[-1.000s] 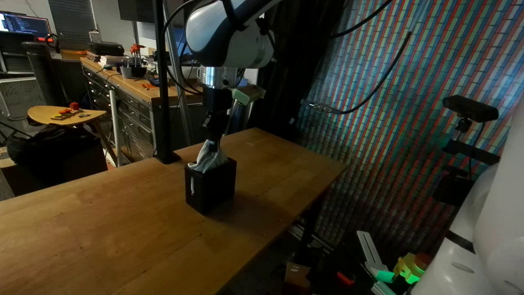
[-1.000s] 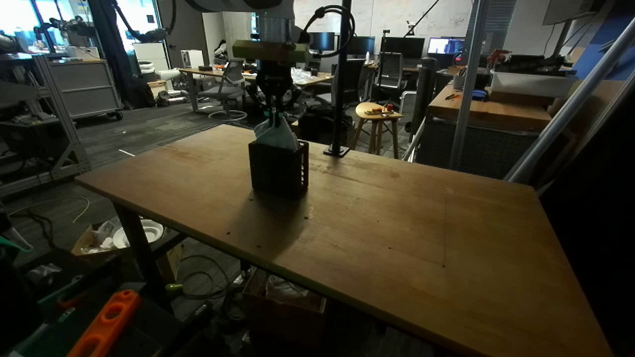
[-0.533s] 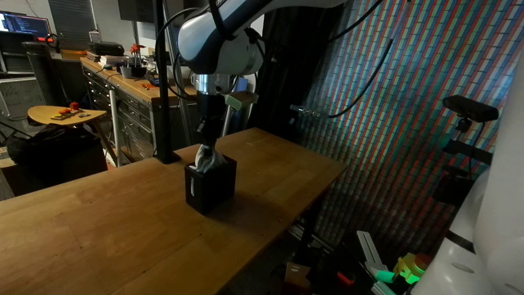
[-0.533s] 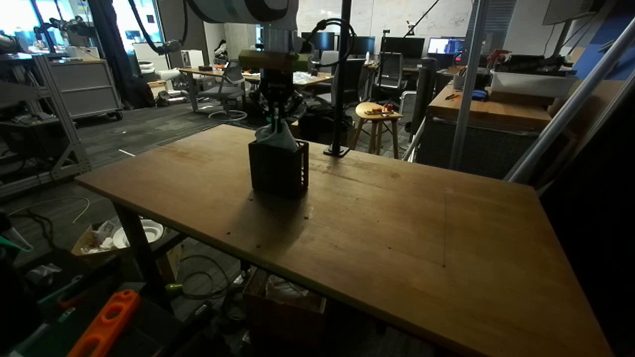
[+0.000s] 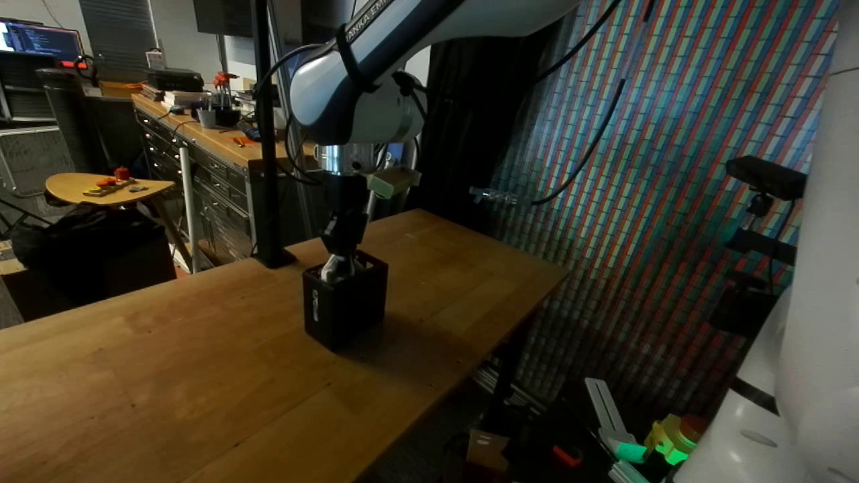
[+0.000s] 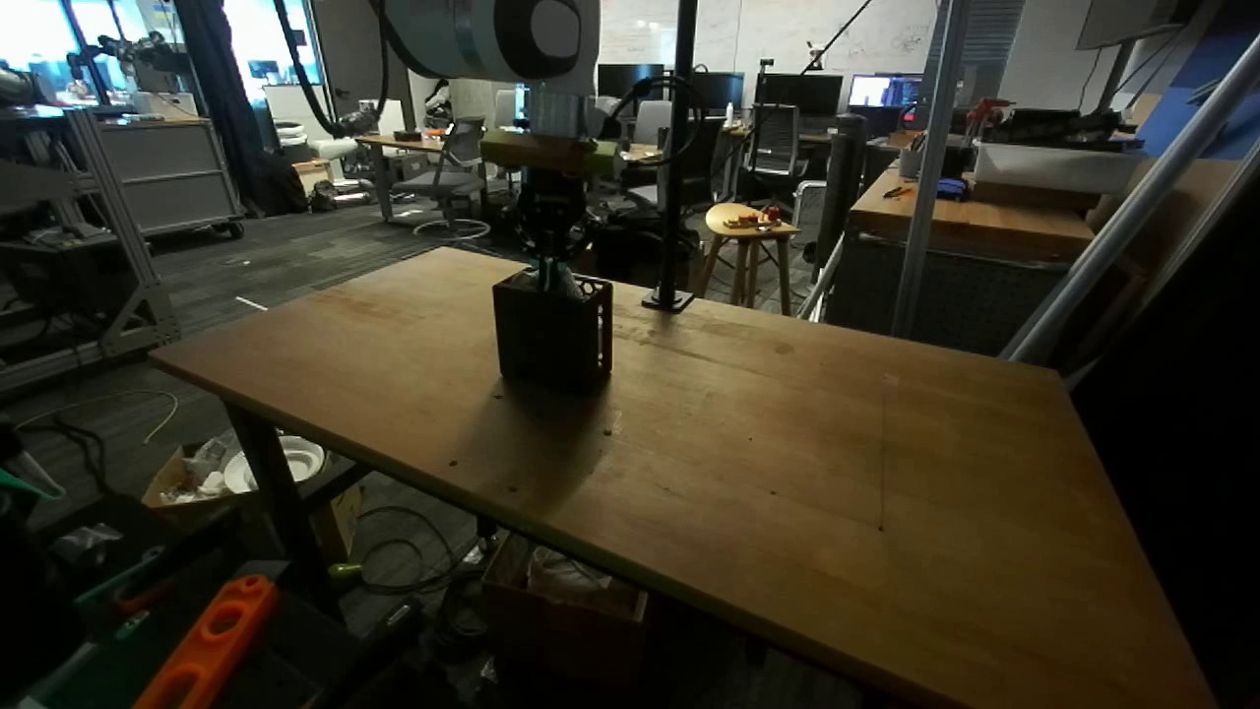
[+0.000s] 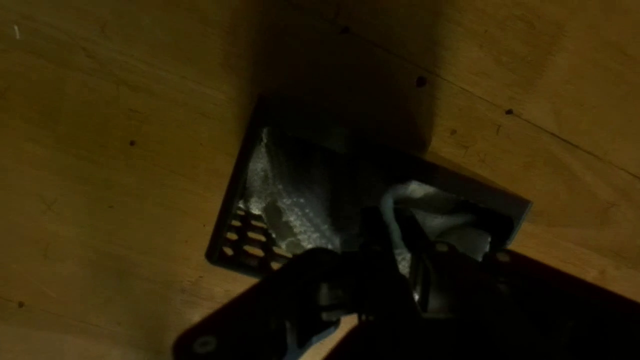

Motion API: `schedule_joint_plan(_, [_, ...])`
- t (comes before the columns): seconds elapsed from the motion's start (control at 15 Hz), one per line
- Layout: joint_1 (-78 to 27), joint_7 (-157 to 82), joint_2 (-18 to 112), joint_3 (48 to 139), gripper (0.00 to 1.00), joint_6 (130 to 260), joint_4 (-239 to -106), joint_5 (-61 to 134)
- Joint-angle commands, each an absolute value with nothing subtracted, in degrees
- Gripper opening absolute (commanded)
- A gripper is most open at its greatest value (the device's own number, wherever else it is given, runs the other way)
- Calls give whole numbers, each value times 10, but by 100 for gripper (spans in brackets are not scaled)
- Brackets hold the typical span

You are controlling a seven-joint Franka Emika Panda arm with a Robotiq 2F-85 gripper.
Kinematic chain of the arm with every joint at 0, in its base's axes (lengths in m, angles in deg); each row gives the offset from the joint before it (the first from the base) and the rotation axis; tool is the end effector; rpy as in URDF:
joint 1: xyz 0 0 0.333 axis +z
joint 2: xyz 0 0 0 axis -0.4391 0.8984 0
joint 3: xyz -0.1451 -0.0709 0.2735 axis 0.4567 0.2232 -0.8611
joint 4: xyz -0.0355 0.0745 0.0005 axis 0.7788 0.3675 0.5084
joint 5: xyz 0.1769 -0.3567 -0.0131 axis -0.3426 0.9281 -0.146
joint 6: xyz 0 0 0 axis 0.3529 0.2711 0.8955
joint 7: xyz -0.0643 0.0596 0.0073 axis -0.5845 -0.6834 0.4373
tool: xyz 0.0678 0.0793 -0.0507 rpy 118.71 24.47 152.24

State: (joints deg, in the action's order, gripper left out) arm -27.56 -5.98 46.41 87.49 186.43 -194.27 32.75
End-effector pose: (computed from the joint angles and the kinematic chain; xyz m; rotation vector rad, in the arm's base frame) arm 0.5965 0.0037 0.3052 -3.0189 -0.7043 0.0965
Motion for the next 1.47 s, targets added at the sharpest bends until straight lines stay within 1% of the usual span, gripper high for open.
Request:
schedule_joint_plan(0.0, [-282, -59, 484, 870, 11, 1863, -1926, 329])
schedule_joint_plan(0.47, [-294, -47, 519, 865, 11, 1857, -1920, 315])
schedule_joint_plan(1.0, [-315, -3, 577, 840, 11, 1837, -1877, 273])
schedule_joint_plan(1.4, [-321, -3, 586, 835, 11, 1821, -1873, 273])
